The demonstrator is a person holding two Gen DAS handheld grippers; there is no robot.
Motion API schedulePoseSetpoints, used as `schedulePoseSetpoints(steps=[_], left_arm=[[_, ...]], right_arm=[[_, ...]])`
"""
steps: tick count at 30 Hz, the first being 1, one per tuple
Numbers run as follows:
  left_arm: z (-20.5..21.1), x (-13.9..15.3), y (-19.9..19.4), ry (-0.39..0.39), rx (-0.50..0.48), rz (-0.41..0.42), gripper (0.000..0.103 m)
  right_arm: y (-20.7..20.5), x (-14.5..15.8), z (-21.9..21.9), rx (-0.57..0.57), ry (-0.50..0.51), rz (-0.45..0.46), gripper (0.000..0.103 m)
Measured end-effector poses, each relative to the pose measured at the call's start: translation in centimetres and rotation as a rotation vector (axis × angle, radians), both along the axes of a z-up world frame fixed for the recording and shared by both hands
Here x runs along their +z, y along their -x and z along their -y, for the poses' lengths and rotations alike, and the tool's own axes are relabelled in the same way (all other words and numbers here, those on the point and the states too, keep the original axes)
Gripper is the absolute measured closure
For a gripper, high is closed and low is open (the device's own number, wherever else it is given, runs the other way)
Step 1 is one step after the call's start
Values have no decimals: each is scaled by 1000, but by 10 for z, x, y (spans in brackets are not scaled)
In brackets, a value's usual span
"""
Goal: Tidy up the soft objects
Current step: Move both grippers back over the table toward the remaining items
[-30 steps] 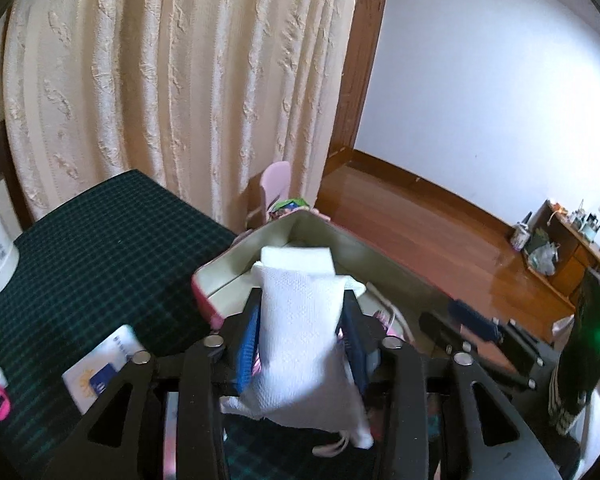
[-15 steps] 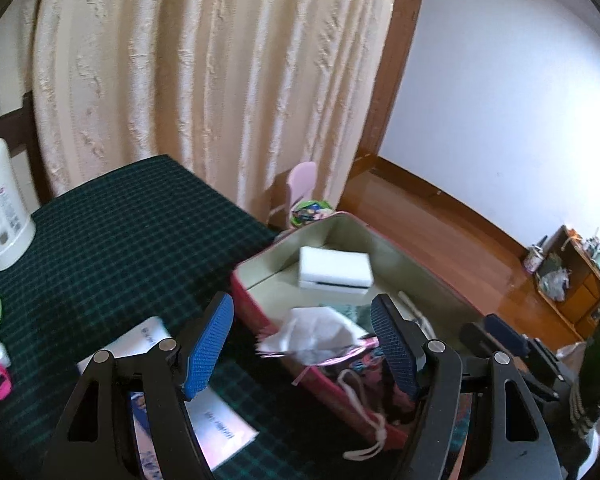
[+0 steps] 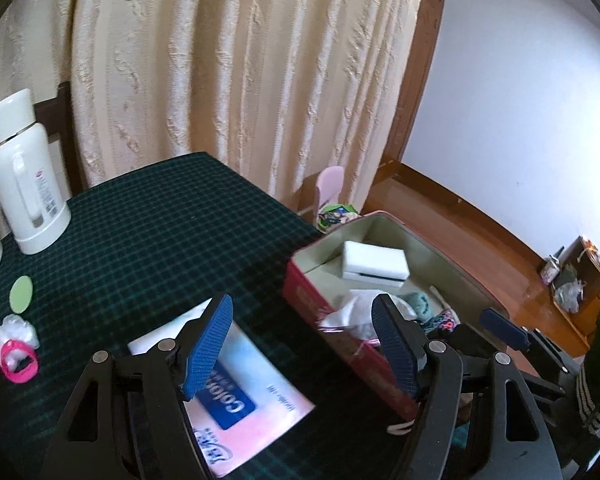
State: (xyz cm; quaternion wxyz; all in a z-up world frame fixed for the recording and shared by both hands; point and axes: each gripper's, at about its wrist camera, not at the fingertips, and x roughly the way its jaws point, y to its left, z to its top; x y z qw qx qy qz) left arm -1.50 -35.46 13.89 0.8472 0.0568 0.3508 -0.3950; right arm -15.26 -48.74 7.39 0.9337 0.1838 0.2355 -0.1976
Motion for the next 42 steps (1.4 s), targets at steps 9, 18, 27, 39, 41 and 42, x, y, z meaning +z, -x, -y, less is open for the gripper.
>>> schedulePoseSetpoints(steps=[9, 18, 27, 39, 41, 42], left_arm=[[-37, -4, -9, -4, 68, 2, 30], [-94, -7, -24, -4, 178, 6, 27], [-163, -20, -47, -18, 325, -18, 25], [-252, -34, -75, -24, 531, -61, 23], [-268, -39, -80, -24, 575, -72, 22], [-274, -41, -82, -24, 593, -77, 22]], right_arm=[[-14, 7, -25, 66, 6, 6, 40], [-28, 15, -57, 155, 12, 21, 34], [-48, 17, -92, 248, 17, 5, 32], [-67, 18, -129, 334, 24, -17, 29], [-69, 18, -134, 344, 25, -16, 23], [-71, 18, -137, 352, 25, -18, 23]])
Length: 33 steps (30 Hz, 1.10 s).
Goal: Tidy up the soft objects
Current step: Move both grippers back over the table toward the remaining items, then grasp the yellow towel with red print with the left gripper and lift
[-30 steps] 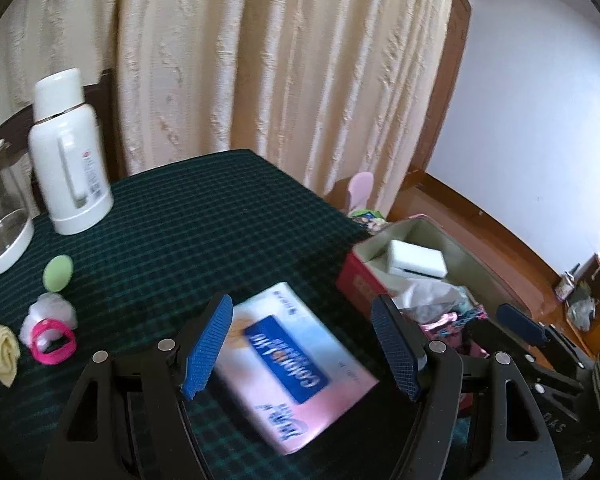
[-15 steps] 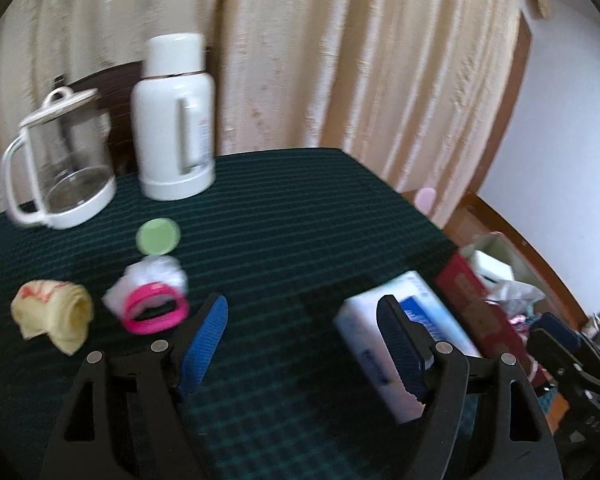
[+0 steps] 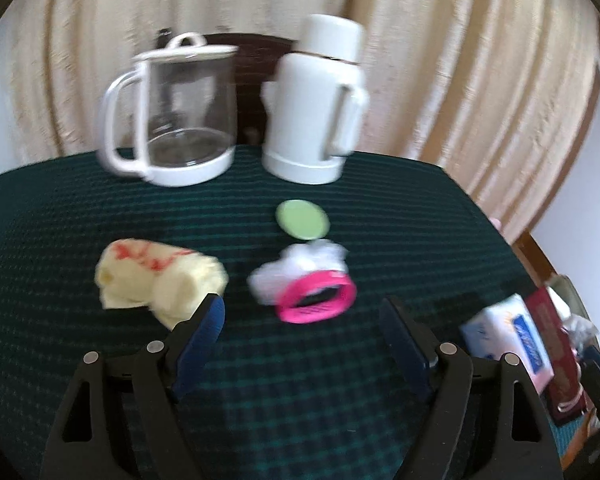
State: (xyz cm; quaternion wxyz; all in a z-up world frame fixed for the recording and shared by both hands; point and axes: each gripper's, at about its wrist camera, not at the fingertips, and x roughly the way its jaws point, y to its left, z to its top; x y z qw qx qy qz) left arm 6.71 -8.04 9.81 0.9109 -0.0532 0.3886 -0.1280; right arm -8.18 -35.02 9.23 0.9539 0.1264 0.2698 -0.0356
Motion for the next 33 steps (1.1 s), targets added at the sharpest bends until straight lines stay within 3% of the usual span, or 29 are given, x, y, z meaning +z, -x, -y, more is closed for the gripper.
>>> schedulePoseSetpoints(steps=[9, 20, 23, 26, 33], left_arm=[[-49, -14, -27, 15, 144, -42, 21], [-60, -38, -44, 45, 206, -120, 20], [-68, -37, -55, 82, 257, -128, 13], [-79, -41, -70, 125, 344, -160, 13], [-76, -55, -91, 86, 423, -199, 7]], right_arm=[[-11, -5, -22, 45, 5, -24, 21], [-24, -12, -39, 88, 3, -51, 19], [-27, -15, -43, 104, 2, -57, 19], [-29, -18, -48, 118, -2, -62, 19], [-33, -23, -50, 131, -10, -78, 19]])
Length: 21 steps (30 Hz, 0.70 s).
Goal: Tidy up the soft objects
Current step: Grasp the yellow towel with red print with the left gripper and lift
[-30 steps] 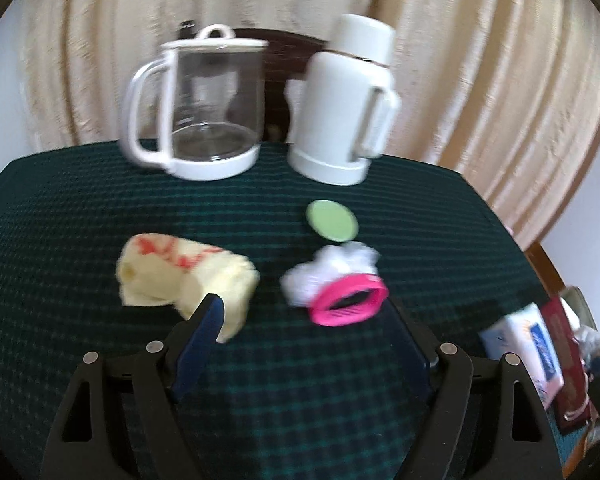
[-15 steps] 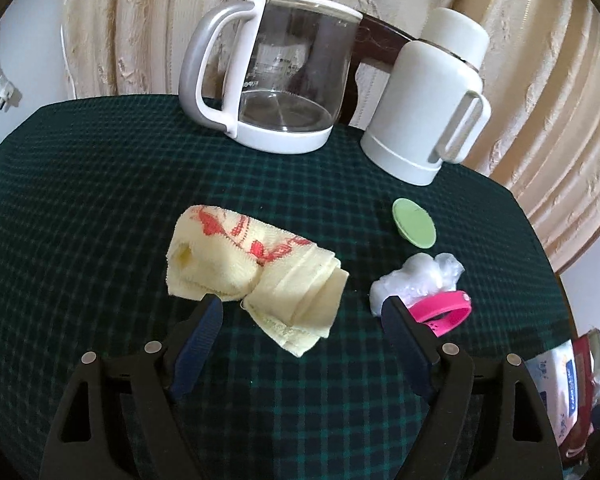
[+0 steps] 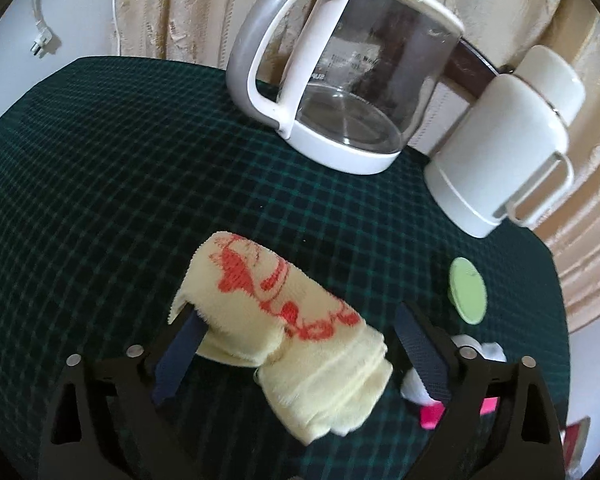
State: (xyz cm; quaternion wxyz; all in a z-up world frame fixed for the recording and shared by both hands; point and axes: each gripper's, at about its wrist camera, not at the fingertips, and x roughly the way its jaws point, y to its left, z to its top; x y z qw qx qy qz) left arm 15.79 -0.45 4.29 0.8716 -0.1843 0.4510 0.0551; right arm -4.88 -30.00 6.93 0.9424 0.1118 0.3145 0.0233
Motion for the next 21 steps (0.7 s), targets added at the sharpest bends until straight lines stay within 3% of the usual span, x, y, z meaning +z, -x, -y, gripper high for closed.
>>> schedulePoseSetpoints(steps=[11, 16, 21], left_arm=[[8, -12, -9, -129, -27, 13, 5], [6, -11, -1, -186, -51, 34, 27], [-3, -3, 11, -165, -85, 74, 51]], right_arm=[[-2, -2, 2, -5, -8, -11, 19], [-2, 0, -2, 0, 4, -11, 19], [-3, 3, -8, 10, 15, -6, 19]])
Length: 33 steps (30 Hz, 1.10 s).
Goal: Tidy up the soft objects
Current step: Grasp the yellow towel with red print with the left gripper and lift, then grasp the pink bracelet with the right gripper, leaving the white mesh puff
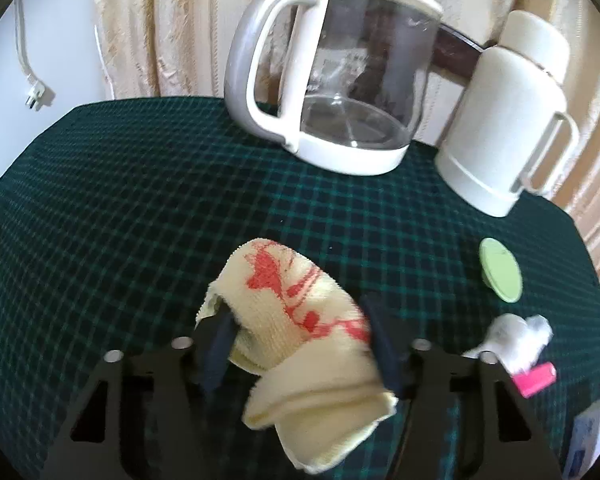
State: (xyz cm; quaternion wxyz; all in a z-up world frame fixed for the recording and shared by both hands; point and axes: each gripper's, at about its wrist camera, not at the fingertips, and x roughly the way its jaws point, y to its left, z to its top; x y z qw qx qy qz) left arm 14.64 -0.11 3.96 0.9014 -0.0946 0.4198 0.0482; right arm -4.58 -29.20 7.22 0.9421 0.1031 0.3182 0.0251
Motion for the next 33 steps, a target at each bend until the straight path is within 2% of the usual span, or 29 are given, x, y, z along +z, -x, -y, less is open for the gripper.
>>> schedulePoseSetpoints(steps=[6, 14, 23, 30, 33], left_arm=[[-1, 14, 19, 11, -48, 56, 62], [-8, 37, 41, 73, -87, 124, 62], [-12, 61, 60, 110, -99, 203, 62], [-19, 60, 59, 122, -81, 204, 62], [-20, 60, 59, 128, -78, 203, 62]], right_arm=[[-7, 1, -8, 24, -11, -20, 19], [-27, 1, -27, 57, 10, -47, 19], [-75, -6, -55, 128, -23, -106, 19], [-109, -19, -76, 160, -32, -128, 19], [-123, -27, -83, 169, -26, -127, 16]])
